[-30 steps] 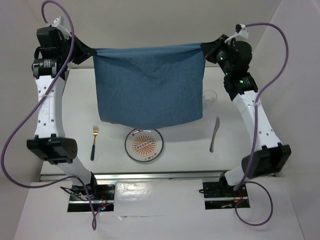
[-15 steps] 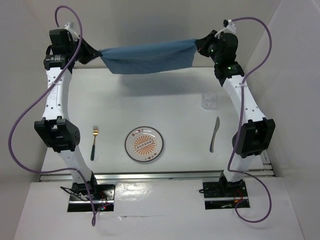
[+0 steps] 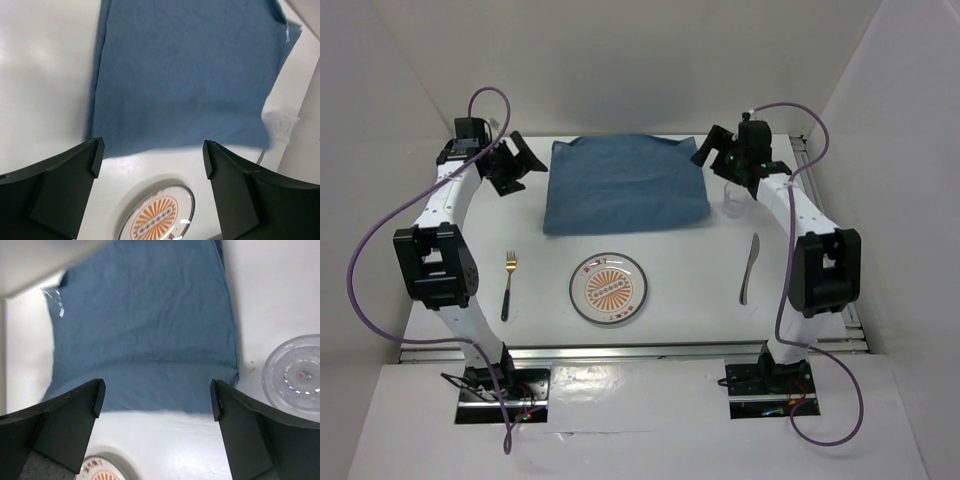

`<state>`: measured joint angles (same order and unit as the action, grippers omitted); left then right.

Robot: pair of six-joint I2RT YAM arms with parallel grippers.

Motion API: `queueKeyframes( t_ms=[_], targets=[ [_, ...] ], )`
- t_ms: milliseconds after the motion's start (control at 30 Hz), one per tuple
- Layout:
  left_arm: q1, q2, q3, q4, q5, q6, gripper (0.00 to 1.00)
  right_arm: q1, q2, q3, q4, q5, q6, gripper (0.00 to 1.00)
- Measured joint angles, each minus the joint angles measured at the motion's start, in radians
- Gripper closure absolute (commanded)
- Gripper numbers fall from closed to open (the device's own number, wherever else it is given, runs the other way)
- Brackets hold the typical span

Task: Set the dinner table for one person

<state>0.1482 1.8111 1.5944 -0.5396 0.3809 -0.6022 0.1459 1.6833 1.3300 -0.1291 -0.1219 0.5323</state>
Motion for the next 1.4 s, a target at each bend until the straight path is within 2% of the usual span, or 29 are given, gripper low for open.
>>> queueKeyframes(
  t_ms=[100, 200, 233, 300, 333, 367, 433, 500, 533, 567, 700, 733, 900, 1067, 1233, 1300, 1367, 1400],
  targets=[
    [0.001, 0.060, 0.093, -0.027, -0.021, 0.009, 0.02, -0.006, 0.106, 0.198, -0.118, -0.006, -0.031, 0.01],
    [-0.005, 0.056, 0.115, -0.037, -0.071, 0.028, 0.15, -0.006, 0.084, 0.190, -0.101, -0.002, -0.053, 0.11],
    [-0.006, 0.045, 0.110, -0.036, -0.085, 0.031, 0.19, -0.006, 0.047, 0.143, -0.092, 0.000, -0.057, 0.22],
    [-0.008, 0.012, 0.074, -0.037, -0.114, 0.041, 0.33, -0.006, -0.034, 0.038, -0.094, 0.001, -0.060, 0.35],
    [-0.011, -0.011, 0.043, -0.034, -0.124, 0.045, 0.36, -0.006, -0.070, -0.006, -0.098, 0.001, -0.060, 0.46],
    [-0.014, -0.038, 0.001, -0.022, -0.134, 0.049, 0.38, -0.006, -0.104, -0.053, -0.090, 0.000, -0.058, 0.65],
    [-0.021, -0.096, -0.095, -0.023, -0.145, 0.052, 0.39, -0.002, -0.163, -0.138, -0.094, -0.006, -0.049, 0.83],
    [-0.032, -0.129, -0.178, -0.009, -0.150, 0.052, 0.34, 0.000, -0.193, -0.203, -0.088, -0.009, -0.031, 0.83],
    [-0.040, -0.135, -0.212, -0.008, -0.152, 0.052, 0.28, 0.000, -0.200, -0.236, -0.084, -0.011, -0.023, 0.82],
    [-0.048, -0.135, -0.238, -0.010, -0.152, 0.053, 0.28, 0.000, -0.205, -0.271, -0.084, -0.016, -0.013, 0.60],
    [-0.076, -0.107, -0.315, -0.014, -0.159, 0.046, 0.27, 0.000, -0.206, -0.381, -0.086, -0.037, 0.029, 0.36],
    [-0.078, -0.098, -0.326, -0.010, -0.160, 0.045, 0.27, 0.000, -0.204, -0.399, -0.088, -0.042, 0.039, 0.33],
    [-0.078, -0.039, -0.334, 0.017, -0.159, 0.022, 0.29, 0.000, -0.181, -0.415, -0.069, -0.056, 0.065, 0.29],
    [-0.079, 0.032, -0.337, 0.040, -0.164, 0.008, 0.31, 0.000, -0.110, -0.414, -0.036, -0.056, 0.077, 0.29],
    [-0.086, 0.062, -0.338, 0.053, -0.169, -0.009, 0.40, 0.000, -0.024, -0.396, -0.029, -0.028, 0.080, 0.29],
    [-0.088, 0.065, -0.338, 0.059, -0.171, -0.009, 0.44, 0.000, -0.004, -0.386, -0.028, -0.014, 0.081, 0.23],
    [-0.089, 0.067, -0.338, 0.063, -0.173, -0.009, 0.49, 0.000, 0.013, -0.372, -0.027, -0.001, 0.081, 0.23],
    [-0.089, 0.068, -0.338, 0.065, -0.173, -0.010, 0.57, 0.000, 0.022, -0.365, -0.025, 0.005, 0.082, 0.23]
  ],
)
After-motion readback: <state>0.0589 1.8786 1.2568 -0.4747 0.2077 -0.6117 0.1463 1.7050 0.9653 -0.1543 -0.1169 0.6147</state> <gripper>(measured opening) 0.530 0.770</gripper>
